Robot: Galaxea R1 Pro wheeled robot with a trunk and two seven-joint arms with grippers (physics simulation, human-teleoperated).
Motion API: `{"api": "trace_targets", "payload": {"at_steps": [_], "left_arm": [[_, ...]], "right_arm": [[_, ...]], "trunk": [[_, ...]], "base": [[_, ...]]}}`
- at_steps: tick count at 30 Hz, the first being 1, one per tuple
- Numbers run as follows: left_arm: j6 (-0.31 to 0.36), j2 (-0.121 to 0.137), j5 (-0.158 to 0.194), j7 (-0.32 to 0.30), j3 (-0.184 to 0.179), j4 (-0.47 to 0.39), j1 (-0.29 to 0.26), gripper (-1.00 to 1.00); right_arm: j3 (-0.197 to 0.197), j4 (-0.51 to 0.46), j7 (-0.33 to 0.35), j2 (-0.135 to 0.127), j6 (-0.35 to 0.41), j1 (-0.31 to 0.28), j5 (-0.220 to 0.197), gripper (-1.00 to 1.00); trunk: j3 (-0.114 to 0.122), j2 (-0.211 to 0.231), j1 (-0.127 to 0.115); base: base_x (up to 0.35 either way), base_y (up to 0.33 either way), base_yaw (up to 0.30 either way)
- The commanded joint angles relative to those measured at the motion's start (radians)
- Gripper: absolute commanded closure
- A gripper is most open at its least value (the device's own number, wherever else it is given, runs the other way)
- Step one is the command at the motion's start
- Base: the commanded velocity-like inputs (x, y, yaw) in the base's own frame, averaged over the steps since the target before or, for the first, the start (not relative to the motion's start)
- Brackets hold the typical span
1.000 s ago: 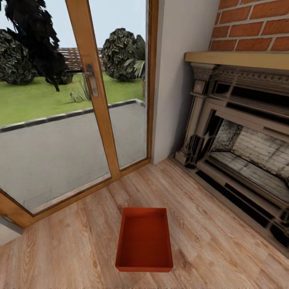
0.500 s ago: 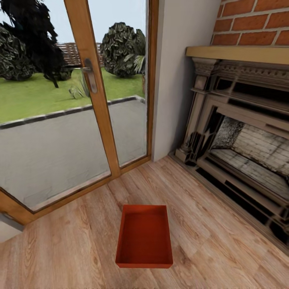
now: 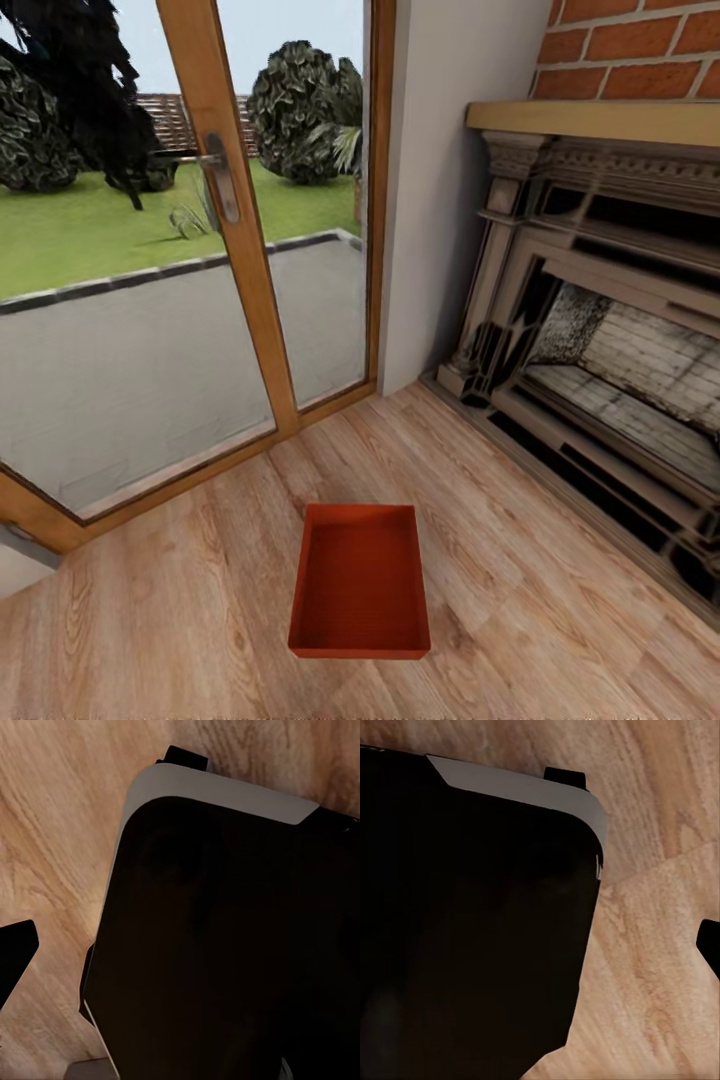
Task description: Move the two storage containers from the living room to the garage. In the garage, place one container on the floor and stack the other container on top of it (either order is fine).
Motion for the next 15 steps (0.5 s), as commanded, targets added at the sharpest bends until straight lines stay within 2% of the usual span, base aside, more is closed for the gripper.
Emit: {"api": "trace_targets", "payload": {"at_steps": [1,15], "left_arm": [[-0.003,0.000,0.007,0.002,-0.009,0.000,0.000,-1.00],[-0.003,0.000,0.008,0.002,-0.009,0.000,0.000,-1.00]], "right_arm": [[0.008,0.003,-0.001,0.000,-0.006,-0.001,-0.007,-1.00],[0.006,0.003,-0.001,-0.001,-0.006,-0.001,-0.011,-1.00]], "trunk": [[-0.002,0.000,0.000],[-0.023,0.000,0.000]], "base": [[0.000,0.000,0.000],[0.000,0.000,0.000]]}}
